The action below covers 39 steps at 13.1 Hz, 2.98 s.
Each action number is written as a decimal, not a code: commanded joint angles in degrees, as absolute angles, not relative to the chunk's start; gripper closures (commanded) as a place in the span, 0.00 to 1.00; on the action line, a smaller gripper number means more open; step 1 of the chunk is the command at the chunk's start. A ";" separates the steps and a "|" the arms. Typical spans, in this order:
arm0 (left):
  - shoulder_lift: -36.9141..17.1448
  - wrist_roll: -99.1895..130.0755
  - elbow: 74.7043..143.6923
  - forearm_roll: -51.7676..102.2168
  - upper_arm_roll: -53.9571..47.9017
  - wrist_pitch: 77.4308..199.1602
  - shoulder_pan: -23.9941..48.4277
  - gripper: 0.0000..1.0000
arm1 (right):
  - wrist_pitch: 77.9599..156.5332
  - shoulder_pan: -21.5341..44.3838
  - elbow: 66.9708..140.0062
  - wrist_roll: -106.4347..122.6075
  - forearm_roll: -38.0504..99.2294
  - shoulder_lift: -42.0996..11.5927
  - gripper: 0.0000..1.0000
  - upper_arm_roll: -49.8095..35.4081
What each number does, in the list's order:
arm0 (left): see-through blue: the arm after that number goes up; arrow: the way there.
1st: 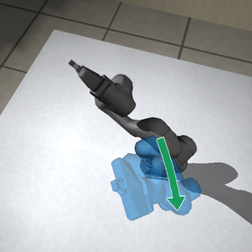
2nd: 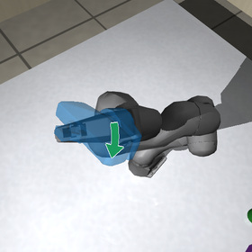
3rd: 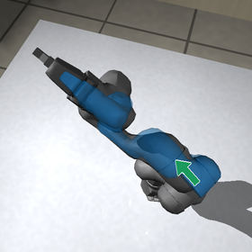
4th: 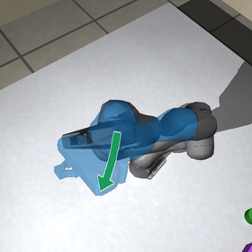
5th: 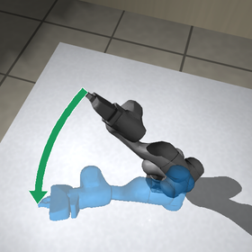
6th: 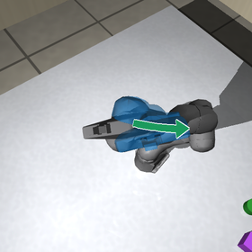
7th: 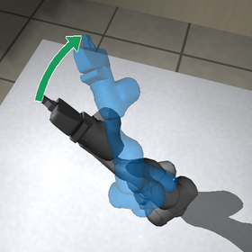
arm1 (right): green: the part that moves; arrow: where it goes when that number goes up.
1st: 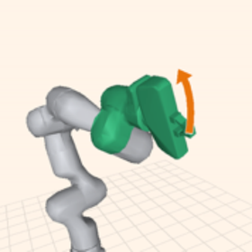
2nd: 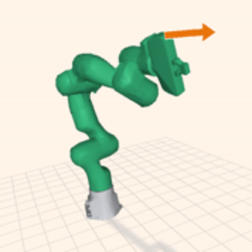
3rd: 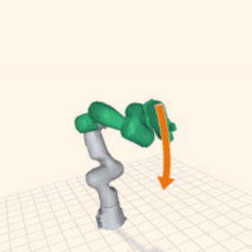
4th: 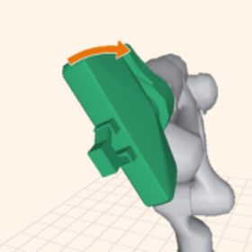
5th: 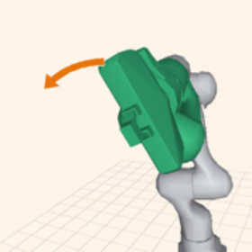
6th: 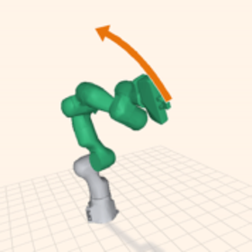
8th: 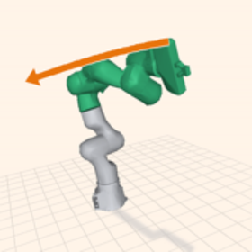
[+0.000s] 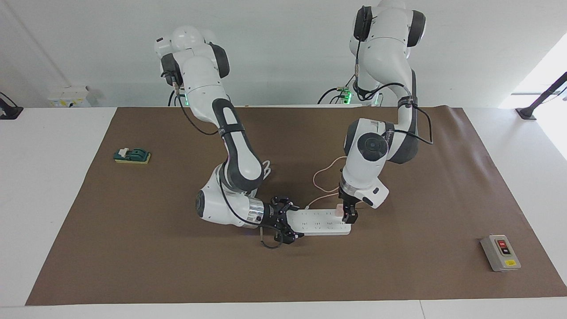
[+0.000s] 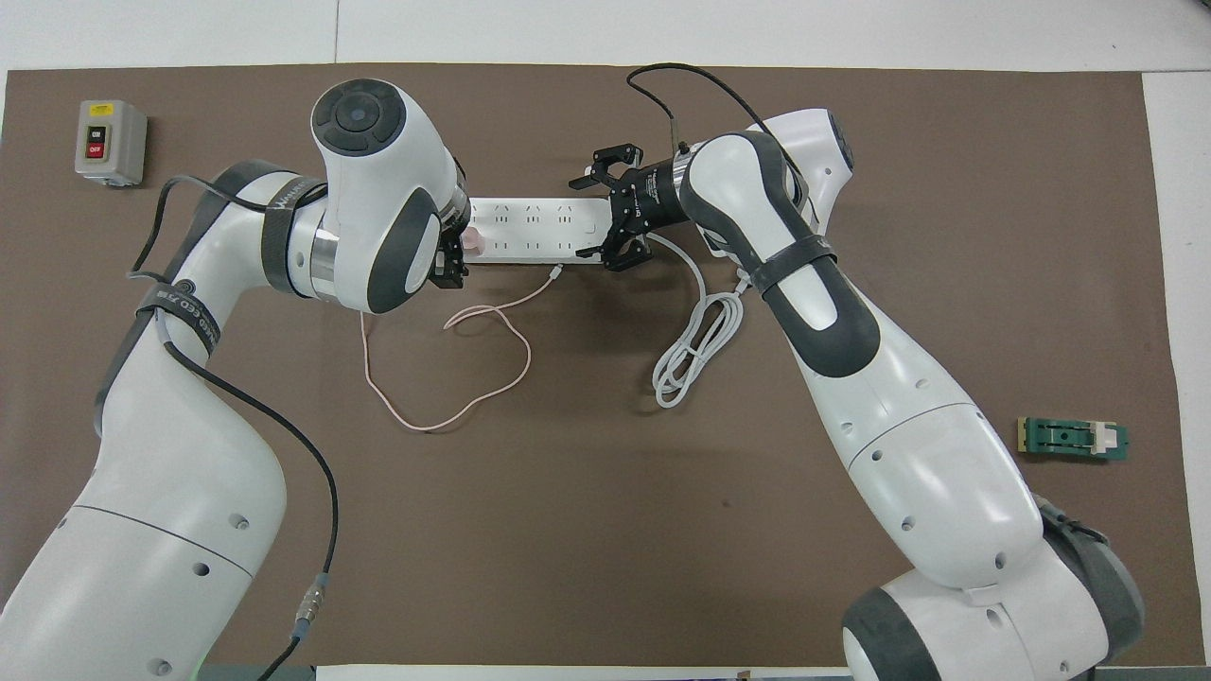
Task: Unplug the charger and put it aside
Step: 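Grip the strip with the right gripper while the left gripper grips the charger, then pull the pink charger out with the left gripper while the right gripper holds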
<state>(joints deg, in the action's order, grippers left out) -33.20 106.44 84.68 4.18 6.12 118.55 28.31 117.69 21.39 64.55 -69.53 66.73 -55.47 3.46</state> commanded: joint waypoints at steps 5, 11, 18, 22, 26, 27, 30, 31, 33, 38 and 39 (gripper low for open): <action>-32.78 105.47 86.39 3.16 6.86 120.41 28.83 0.87 | 116.32 21.54 63.90 -67.93 67.59 -56.87 0.00 3.34; -32.78 105.29 86.66 3.16 6.86 120.85 28.74 0.87 | 113.04 20.83 63.98 -67.76 66.54 -56.69 0.00 3.60; -32.78 105.29 86.66 2.90 6.86 120.85 28.74 0.87 | 119.26 22.76 66.44 -63.20 66.36 -56.25 0.48 3.60; -32.17 105.21 86.31 2.90 6.94 120.24 28.74 1.00 | 118.74 22.59 66.53 -62.84 66.36 -56.16 0.92 3.60; -29.45 103.28 85.35 1.24 7.03 115.95 28.13 1.00 | 119.00 22.68 66.53 -62.75 66.36 -56.16 0.91 3.60; -28.40 102.92 84.99 1.06 7.03 114.62 28.13 1.00 | 119.09 22.68 66.53 -62.84 66.36 -56.16 0.91 3.60; -26.72 102.13 84.82 0.97 7.03 113.04 27.25 1.00 | 119.27 22.68 66.53 -62.84 66.36 -56.16 0.87 3.60; -26.28 101.78 84.81 0.97 7.03 112.42 26.99 1.00 | 119.27 22.76 66.53 -62.84 66.36 -56.16 0.87 3.60; -24.79 97.41 85.16 1.32 7.03 110.84 26.90 1.00 | 119.44 22.76 66.53 -63.02 66.27 -56.16 0.67 3.69; -13.75 54.26 92.25 1.49 7.03 98.54 21.11 1.00 | 118.57 22.41 66.44 -67.66 63.74 -53.98 0.00 4.04; -10.40 44.92 96.20 1.49 7.03 98.53 19.09 1.00 | 118.48 22.06 66.53 -69.94 62.33 -52.92 0.00 4.04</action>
